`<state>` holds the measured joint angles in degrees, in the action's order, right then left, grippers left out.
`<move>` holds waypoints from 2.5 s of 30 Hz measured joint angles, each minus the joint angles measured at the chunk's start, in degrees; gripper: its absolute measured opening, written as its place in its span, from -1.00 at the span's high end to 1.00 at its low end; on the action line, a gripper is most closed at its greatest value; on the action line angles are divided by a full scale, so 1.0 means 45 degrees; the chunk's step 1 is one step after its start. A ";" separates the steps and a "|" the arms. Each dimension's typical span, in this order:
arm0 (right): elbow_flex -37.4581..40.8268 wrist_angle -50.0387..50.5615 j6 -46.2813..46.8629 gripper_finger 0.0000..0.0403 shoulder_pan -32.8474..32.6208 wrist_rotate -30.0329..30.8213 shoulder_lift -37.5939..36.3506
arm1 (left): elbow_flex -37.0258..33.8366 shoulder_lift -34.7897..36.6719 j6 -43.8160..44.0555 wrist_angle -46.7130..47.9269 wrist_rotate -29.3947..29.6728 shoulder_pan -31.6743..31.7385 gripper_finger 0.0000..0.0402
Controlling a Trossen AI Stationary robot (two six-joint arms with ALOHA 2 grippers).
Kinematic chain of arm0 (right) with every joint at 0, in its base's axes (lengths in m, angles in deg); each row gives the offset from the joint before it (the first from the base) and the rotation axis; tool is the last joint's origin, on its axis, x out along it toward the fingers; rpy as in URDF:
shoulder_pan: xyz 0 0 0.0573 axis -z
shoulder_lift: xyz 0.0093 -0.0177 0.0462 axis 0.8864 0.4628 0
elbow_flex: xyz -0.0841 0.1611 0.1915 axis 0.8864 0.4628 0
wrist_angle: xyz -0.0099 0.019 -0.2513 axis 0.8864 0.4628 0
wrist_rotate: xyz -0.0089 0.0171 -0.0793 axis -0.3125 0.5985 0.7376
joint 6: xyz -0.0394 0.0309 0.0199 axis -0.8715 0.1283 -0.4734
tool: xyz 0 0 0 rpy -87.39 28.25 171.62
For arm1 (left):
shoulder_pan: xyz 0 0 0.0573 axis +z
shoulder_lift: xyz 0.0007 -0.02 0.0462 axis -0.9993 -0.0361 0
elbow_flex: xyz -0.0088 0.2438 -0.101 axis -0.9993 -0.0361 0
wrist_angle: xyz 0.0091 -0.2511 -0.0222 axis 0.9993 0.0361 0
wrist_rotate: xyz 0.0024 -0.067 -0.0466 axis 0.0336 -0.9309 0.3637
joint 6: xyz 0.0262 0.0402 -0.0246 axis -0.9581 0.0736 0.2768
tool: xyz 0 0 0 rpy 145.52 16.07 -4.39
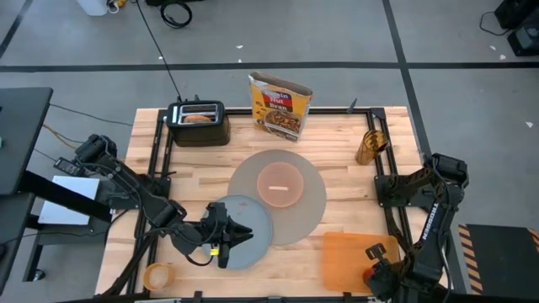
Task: Arrange a breakfast setting
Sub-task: Put the red apple on the gray placemat at the top left of the orange bowl
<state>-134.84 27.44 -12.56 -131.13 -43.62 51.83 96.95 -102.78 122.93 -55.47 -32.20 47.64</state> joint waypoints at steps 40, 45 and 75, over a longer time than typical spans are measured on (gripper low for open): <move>0.0000 -0.0158 0.0885 0.85 0.0074 -0.1365 -0.0005 | -0.0005 0.0000 0.0019 -0.0014 -0.0010 -0.0010 0.60; -0.0378 0.0399 0.0887 0.87 0.0436 -0.1418 -0.0006 | -0.0005 -0.0003 0.0016 -0.0015 -0.0010 -0.0010 0.60; -0.6625 0.4045 -0.1516 0.88 1.0085 -0.0890 -0.0015 | -0.0010 0.4013 -0.0510 0.8717 -0.0437 0.1497 0.60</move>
<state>-164.65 45.64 -19.38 -85.75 -47.63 51.77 96.91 -84.72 120.63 -16.25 -34.17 54.38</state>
